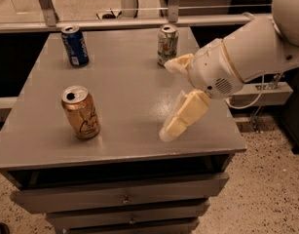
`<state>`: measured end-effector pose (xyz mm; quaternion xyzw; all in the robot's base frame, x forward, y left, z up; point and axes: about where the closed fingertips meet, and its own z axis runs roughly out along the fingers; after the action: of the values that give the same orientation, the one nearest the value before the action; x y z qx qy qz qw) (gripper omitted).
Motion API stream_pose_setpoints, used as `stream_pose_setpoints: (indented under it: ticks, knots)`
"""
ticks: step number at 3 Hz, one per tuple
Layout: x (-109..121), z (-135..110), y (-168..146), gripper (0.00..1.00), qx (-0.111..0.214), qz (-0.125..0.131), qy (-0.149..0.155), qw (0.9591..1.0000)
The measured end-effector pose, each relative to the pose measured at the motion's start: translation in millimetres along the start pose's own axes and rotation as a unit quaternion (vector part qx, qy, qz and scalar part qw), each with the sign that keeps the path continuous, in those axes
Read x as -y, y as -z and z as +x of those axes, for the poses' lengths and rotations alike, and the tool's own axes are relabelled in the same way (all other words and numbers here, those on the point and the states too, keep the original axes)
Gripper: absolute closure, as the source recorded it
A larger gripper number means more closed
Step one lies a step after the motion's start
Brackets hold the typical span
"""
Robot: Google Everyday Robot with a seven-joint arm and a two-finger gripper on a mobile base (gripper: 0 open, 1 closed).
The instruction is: Pick orange can
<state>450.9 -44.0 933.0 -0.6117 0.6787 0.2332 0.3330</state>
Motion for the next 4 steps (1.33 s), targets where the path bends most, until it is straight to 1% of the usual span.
stream_pose_setpoints:
  ticks: [1,2,3,4]
  knots:
    - [0.0,0.4,0.1,0.0,-0.001,0.0,0.0,1.0]
    - [-1.2,-7.9,-18.7,0.0,0.021,-0.004,0.002,0.9998]
    - [-3.3,-46.7,-99.9,0.0,0.11,-0.031,0.015,0.9934]
    - [-4.8,-66.3,-140.0,0.0,0.153,-0.046,0.015,0.987]
